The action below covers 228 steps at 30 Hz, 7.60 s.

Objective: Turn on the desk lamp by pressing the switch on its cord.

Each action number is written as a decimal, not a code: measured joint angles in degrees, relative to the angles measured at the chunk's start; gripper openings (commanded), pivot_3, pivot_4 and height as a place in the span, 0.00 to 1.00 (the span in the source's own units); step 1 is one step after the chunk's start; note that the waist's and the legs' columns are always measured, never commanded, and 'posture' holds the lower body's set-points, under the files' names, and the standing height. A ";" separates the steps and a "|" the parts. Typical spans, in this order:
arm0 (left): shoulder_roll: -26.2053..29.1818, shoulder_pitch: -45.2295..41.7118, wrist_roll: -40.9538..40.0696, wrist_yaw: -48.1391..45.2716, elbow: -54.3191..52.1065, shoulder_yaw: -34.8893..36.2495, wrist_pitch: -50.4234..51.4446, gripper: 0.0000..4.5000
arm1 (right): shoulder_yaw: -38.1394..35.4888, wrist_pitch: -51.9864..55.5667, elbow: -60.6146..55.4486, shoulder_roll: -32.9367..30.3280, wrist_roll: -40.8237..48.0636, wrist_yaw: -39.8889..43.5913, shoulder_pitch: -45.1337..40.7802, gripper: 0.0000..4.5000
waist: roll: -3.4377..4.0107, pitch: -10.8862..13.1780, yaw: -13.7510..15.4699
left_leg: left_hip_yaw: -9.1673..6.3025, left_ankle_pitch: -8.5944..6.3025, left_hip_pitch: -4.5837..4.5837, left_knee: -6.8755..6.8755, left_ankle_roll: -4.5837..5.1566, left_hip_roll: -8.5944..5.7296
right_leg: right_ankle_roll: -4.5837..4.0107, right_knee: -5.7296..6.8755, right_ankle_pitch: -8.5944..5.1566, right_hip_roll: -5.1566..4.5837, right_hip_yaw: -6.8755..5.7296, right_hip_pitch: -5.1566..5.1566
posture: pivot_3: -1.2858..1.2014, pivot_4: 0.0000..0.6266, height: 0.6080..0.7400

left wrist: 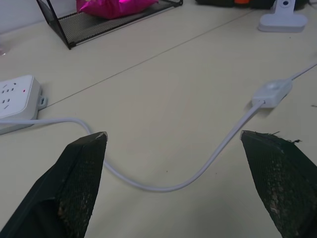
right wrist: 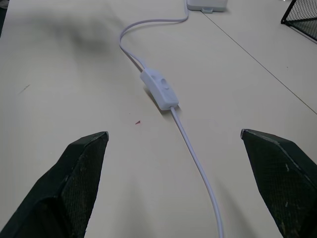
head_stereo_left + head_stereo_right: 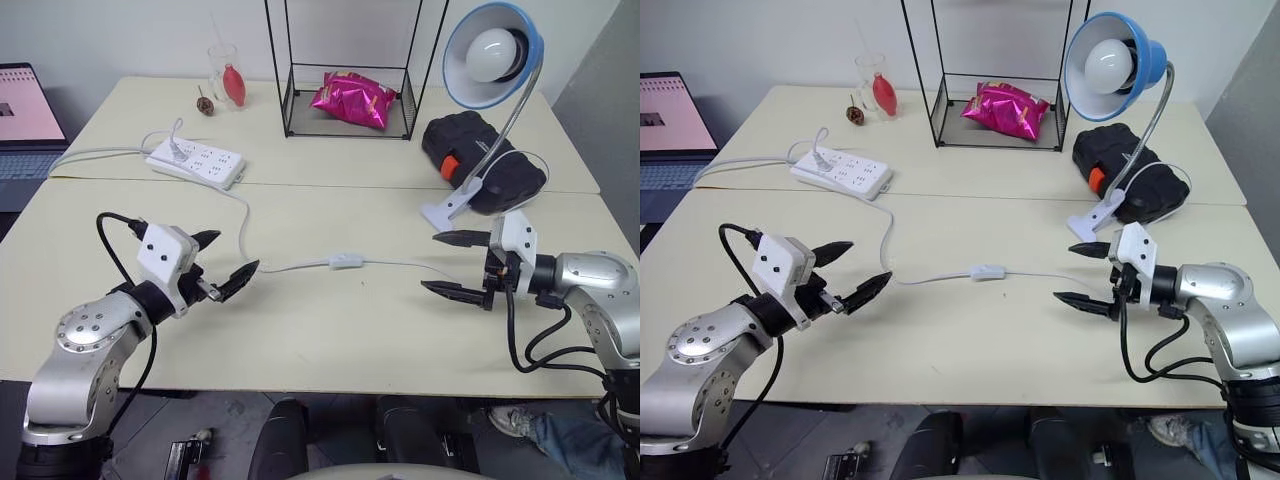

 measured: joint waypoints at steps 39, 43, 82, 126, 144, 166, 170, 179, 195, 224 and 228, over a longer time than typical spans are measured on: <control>-2.29 -28.19 -3.44 -20.44 27.67 -21.57 4.02 1.00 | 2.89 20.62 -17.88 0.74 0.38 -15.12 2.07 1.00 | 0.00 0.00 0.07 | -0.05 0.00 -0.09 0.00 0.00 -0.06 | 0.01 -0.01 0.00 0.08 -0.02 -0.03 | 0.52 0.24 1.00; -2.96 -32.41 -1.70 -26.28 34.06 -24.64 3.60 1.00 | 2.44 22.69 -20.66 0.65 1.57 -16.50 3.54 1.00 | 0.00 0.00 -0.09 | -0.02 0.00 -0.10 0.00 0.00 -0.07 | 0.03 -0.02 -0.01 0.08 0.00 -0.05 | 0.52 0.24 1.00; -16.51 -47.71 16.35 -37.85 68.60 -28.62 -16.50 0.24 | -1.48 28.09 -28.78 -0.38 5.63 -21.96 7.91 1.00 | -0.03 -0.01 0.01 | -0.08 0.00 -0.13 0.04 0.01 -0.11 | 0.10 0.01 -0.04 0.09 -0.01 -0.02 | 0.52 0.24 1.00; -19.29 -33.86 13.36 -12.86 29.23 -24.26 -6.14 0.24 | -10.01 30.15 -8.19 49.74 40.59 -72.07 0.00 1.00 | 0.02 -0.07 -0.49 | -0.13 0.01 -0.10 -0.08 0.02 0.00 | 0.07 0.04 0.02 0.20 0.03 -0.08 | 0.52 0.24 1.00; -18.88 -33.78 13.64 -11.47 27.38 -24.84 -4.92 0.24 | -8.11 27.42 -4.55 50.33 43.13 -74.67 -2.07 1.00 | 0.03 -0.06 -0.58 | -0.11 0.01 -0.11 -0.10 0.02 0.00 | 0.05 0.03 0.01 0.19 0.04 -0.09 | 0.52 0.24 1.00; -18.83 -33.97 13.69 -11.44 27.43 -25.67 -5.10 0.24 | -6.76 26.94 -3.84 50.25 45.62 -75.99 -2.06 0.19 | 0.03 -0.06 -0.61 | -0.11 0.01 -0.13 -0.18 0.02 0.00 | 0.03 -0.01 -0.01 0.19 0.04 -0.12 | 0.52 0.24 1.00; -18.82 -34.08 13.00 -11.41 27.58 -25.31 -5.10 0.24 | -6.70 26.46 -3.83 50.19 46.48 -75.81 -1.98 0.15 | 0.03 -0.06 -0.61 | -0.11 0.01 -0.13 -0.20 0.02 0.00 | 0.03 -0.02 -0.02 0.19 0.04 -0.13 | 0.52 0.24 1.00; -18.84 -34.10 12.88 -11.42 27.68 -25.32 -5.11 0.24 | -6.37 25.82 -3.81 50.09 46.79 -75.84 -1.75 0.15 | 0.03 -0.06 -0.62 | -0.11 0.01 -0.13 -0.23 0.02 0.00 | 0.02 -0.03 -0.02 0.19 0.04 -0.14 | 0.52 0.24 1.00; -17.38 -34.18 13.66 -11.20 29.75 -25.75 -6.72 0.24 | -5.63 34.79 -11.62 32.35 49.42 -72.07 5.46 0.98 | 0.05 -0.04 -0.47 | -0.08 0.01 -0.19 -0.27 0.02 -0.08 | 0.07 -0.13 -0.07 0.09 0.04 -0.15 | 0.52 0.24 1.00; -14.20 -37.07 20.32 -23.59 50.05 -30.35 -25.80 0.82 | 5.87 24.03 -22.57 -9.18 13.09 -25.24 -1.46 1.00 | 0.03 -0.02 -0.06 | -0.09 0.01 -0.51 -0.35 0.02 -0.10 | 0.08 -0.15 -0.14 0.06 -0.02 -0.49 | 0.52 0.24 1.00; -12.50 -35.52 17.97 -24.49 43.73 -28.91 -22.58 0.99 | 5.79 23.35 -21.70 -9.10 11.86 -23.09 -1.83 1.00 | 0.03 -0.02 -0.22 | -0.08 0.01 -0.51 -0.25 0.02 -0.08 | 0.07 -0.04 -0.14 0.06 0.00 -0.52 | 0.52 0.24 1.00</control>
